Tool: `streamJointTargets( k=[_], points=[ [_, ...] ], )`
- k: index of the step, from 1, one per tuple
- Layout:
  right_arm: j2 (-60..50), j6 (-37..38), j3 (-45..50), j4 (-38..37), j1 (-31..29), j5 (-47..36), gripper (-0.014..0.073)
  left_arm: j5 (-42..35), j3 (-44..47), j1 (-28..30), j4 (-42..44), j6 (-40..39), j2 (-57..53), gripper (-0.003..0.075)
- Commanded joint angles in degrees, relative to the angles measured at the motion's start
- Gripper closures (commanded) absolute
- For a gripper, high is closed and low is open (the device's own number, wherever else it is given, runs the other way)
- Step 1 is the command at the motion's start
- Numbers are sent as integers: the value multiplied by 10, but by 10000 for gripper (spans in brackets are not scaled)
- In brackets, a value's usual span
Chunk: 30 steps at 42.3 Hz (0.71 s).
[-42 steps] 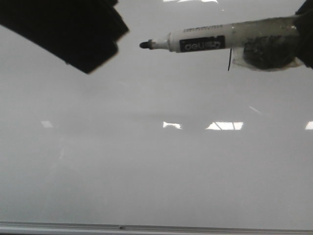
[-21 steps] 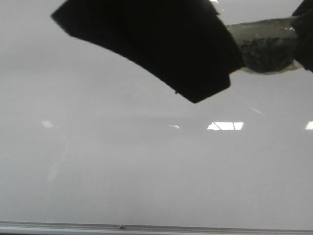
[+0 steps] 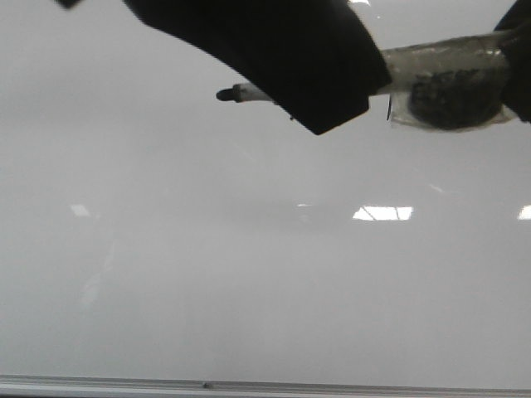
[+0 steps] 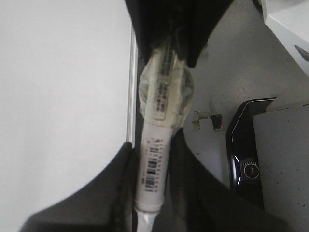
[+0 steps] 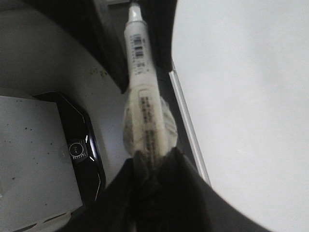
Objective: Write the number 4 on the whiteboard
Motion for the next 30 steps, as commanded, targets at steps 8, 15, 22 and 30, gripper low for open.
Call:
streamJointTargets(
  k=[8, 15, 22, 30],
  points=[
    [-9, 5, -19, 7, 2, -35, 113, -37, -21, -2, -14, -15, -15, 678],
    [-9, 7, -19, 4, 2, -32, -31, -37, -21, -1, 12, -38, -15, 678],
    [-9, 28, -19, -1, -8, -32, -29, -34, -21, 15, 103, -139, -15, 678],
    [-9, 48, -19, -2, -43, -28, -29, 11, -21, 72, 224, -300, -16, 678]
  ],
)
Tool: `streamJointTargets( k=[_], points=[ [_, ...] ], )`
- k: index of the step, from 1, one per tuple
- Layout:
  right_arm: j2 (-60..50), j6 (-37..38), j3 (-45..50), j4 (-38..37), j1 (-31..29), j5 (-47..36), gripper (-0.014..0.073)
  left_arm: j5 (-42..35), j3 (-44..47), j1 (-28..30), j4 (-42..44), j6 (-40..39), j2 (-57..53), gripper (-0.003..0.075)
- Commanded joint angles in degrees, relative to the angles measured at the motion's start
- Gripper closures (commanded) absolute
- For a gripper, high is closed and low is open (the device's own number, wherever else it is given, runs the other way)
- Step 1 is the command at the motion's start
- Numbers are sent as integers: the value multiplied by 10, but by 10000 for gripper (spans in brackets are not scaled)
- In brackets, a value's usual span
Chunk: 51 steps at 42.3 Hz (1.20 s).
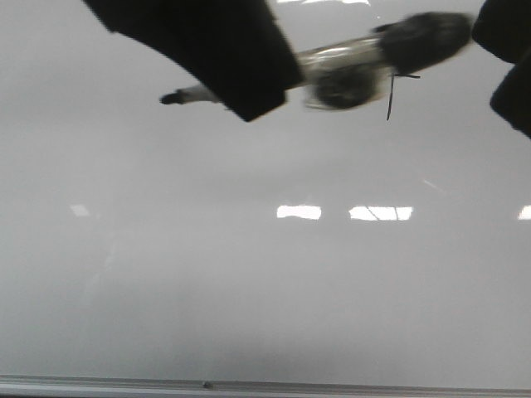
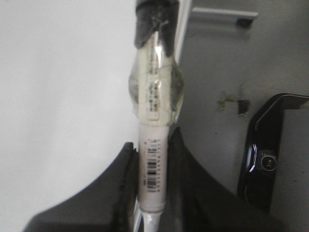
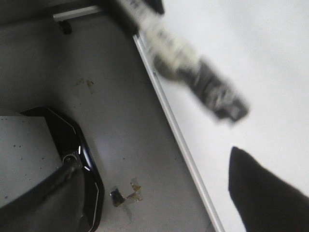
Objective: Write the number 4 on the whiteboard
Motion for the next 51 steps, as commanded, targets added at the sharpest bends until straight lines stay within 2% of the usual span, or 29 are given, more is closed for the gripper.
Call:
streamJointTargets(
  k=[1, 6, 16, 24, 30, 35, 45, 51],
  points=[
    [-9, 5, -18, 10, -17, -14, -29, -3, -21, 41, 78, -107, -17, 678],
    [-9, 5, -18, 10, -32, -13, -29, 19, -21, 104, 104, -178, -19, 678],
    [-9, 6, -18, 10, -37, -8, -29, 24, -20, 255, 104, -236, -25, 678],
    [-9, 6, -18, 10, -37, 1, -29, -35, 7, 365, 104, -253, -70, 678],
    [-9, 6, -18, 10, -37, 1, -29, -125, 66, 440, 95, -287, -116, 678],
    [-9, 6, -18, 10, -37, 1, -29, -245, 134, 484, 63, -298, -141, 678],
    [-9, 6, -18, 10, -37, 0, -29, -483, 246, 505, 32, -299, -128, 678],
    [-9, 6, -18, 10, -37, 3, -29, -561, 261, 505, 18, -299, -91, 678]
  ],
)
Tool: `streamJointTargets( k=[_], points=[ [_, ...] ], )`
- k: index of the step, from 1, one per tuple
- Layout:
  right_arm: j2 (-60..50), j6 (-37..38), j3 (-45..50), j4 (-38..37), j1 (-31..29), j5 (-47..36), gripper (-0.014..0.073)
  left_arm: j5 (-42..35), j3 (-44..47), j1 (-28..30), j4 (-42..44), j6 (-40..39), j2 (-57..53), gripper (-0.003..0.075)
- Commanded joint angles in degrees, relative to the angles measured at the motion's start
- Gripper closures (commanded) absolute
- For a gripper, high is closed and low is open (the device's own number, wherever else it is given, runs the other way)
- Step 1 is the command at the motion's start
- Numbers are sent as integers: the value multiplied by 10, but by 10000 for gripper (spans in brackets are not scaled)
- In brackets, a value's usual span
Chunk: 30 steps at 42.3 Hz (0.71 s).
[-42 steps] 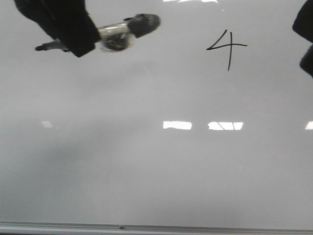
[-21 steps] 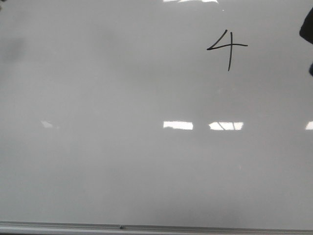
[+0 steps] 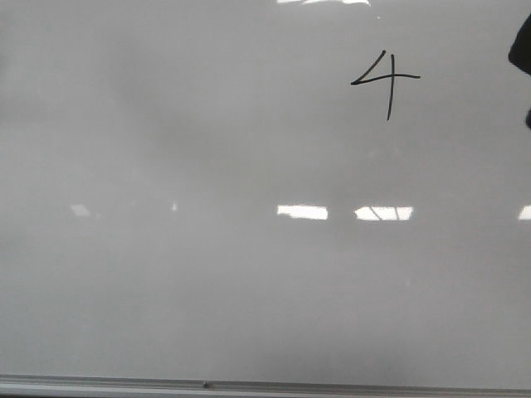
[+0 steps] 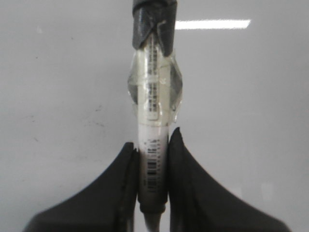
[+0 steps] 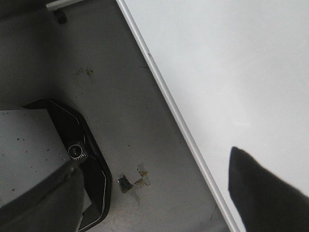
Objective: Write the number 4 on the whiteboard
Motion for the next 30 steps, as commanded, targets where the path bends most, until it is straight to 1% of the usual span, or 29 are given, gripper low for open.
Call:
streamJointTargets(
  k=[1, 10, 19, 23, 30],
  points=[
    [-9, 1, -18, 6, -4, -21, -29, -108, -12, 1, -13, -6, 18, 678],
    [-9, 1, -18, 6, -4, -18, -29, -174, -12, 1, -16, -6, 83, 678],
    [-9, 1, -18, 6, -4, -17, -29, -255, -12, 1, -58, -6, 139, 669],
    [-9, 1, -18, 7, -4, -17, -29, -269, -12, 1, -58, -6, 154, 622],
    [-9, 1, -18, 7, -4, -22, -29, -269, -12, 1, -58, -4, 169, 454]
  ],
)
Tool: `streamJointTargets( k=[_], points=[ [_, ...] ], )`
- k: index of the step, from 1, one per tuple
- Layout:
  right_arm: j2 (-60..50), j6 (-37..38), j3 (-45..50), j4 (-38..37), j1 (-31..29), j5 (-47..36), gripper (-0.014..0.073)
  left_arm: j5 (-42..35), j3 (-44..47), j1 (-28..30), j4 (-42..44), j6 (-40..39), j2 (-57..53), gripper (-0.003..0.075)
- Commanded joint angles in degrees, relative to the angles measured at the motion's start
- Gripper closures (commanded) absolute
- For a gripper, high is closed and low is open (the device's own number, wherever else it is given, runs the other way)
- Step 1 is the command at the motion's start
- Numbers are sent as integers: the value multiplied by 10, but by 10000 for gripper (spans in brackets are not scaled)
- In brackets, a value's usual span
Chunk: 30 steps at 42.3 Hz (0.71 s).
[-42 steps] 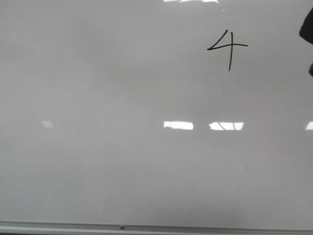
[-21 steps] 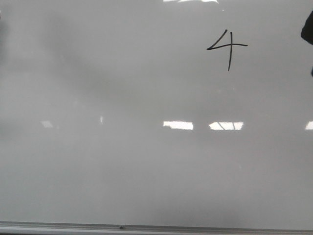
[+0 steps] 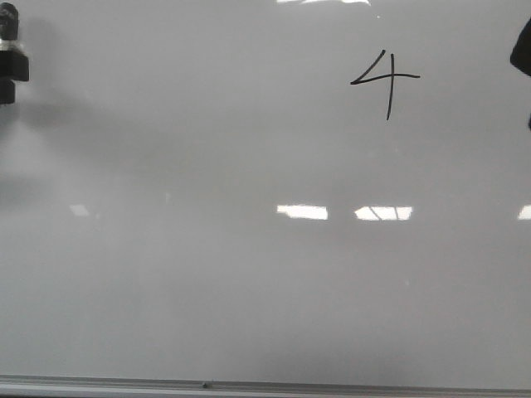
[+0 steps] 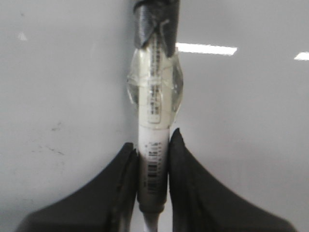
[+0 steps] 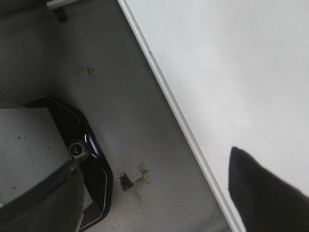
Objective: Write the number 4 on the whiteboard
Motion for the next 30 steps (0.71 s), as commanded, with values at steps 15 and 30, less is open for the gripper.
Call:
streamJointTargets(
  k=[15, 30],
  points=[
    [-21, 69, -34, -20, -12, -49, -29, 62, -44, 1, 42, 0, -48, 384],
    [-114, 298, -77, -210, -97, 23, -29, 355, -151, 0, 104, 1, -182, 384]
  ],
)
